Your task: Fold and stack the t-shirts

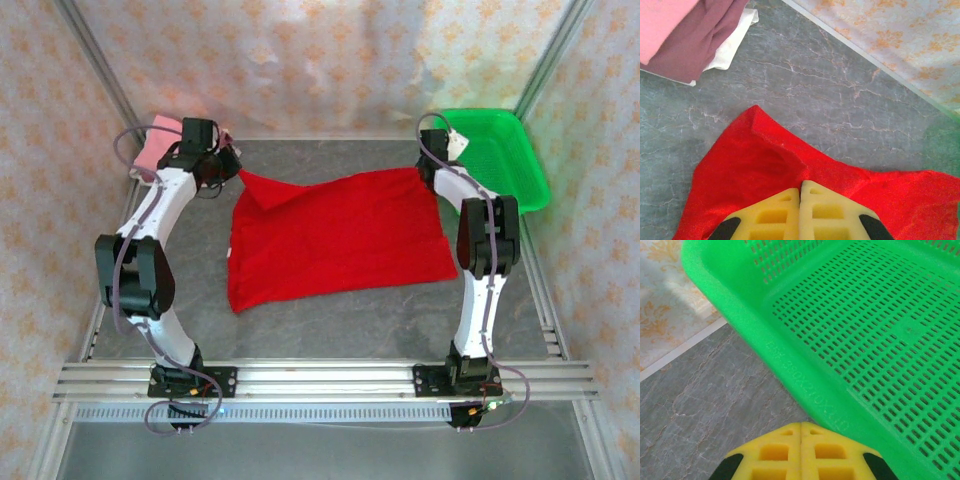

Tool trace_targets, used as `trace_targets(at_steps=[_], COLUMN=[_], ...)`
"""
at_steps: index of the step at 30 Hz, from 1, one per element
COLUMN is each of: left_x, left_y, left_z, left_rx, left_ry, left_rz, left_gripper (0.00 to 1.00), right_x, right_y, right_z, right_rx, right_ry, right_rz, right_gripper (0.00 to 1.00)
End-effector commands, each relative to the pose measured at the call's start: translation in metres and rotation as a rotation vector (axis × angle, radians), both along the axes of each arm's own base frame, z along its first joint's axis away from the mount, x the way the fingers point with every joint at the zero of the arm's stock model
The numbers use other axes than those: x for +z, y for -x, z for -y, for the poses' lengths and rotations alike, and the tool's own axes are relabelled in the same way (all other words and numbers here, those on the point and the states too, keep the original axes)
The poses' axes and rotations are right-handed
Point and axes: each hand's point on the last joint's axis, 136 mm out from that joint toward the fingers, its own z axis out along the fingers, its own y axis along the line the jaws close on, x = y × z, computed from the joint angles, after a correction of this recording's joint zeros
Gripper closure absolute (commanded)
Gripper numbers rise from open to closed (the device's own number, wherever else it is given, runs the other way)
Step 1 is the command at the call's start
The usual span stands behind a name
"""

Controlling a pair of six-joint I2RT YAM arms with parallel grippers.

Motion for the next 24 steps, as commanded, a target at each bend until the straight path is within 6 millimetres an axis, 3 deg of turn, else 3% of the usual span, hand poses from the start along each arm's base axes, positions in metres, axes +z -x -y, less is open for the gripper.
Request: trace_targets(at_steps=[1, 9, 14, 18, 24], left_x=[-0.004, -0.013, -0.022, -0.018, -0.018], left_y=[0.012, 0.042, 0.065, 0.077, 0.098], left_z=[-0.008, -0.001, -0.003, 0.001, 0.002], left_rx=[0.026, 0.029, 0.034, 0.023, 0.017], left_ry=[-0.032, 0.026, 0.018, 0.036, 0.043], left_rz=[-0.009, -0.039, -0.080, -0.087, -0.116], left_gripper=[1.00, 1.00, 1.00, 1.00, 1.00], right_x=[0.032, 0.041, 0.033, 0.029, 0.018], right_y=[0.004, 0.014, 0.021, 0.026, 0.021], right_z=[0.025, 0.025, 0.022, 0.022, 0.012], right_rx=[-0.058, -0.042, -0.032, -0.024, 0.038], right_ry=[0.026, 0.017, 0.002, 0.006, -0.015], right_rz=[0.069, 0.084, 0.072, 0.068, 0.062], right_gripper=[1.00, 1.00, 1.00, 1.00, 1.00])
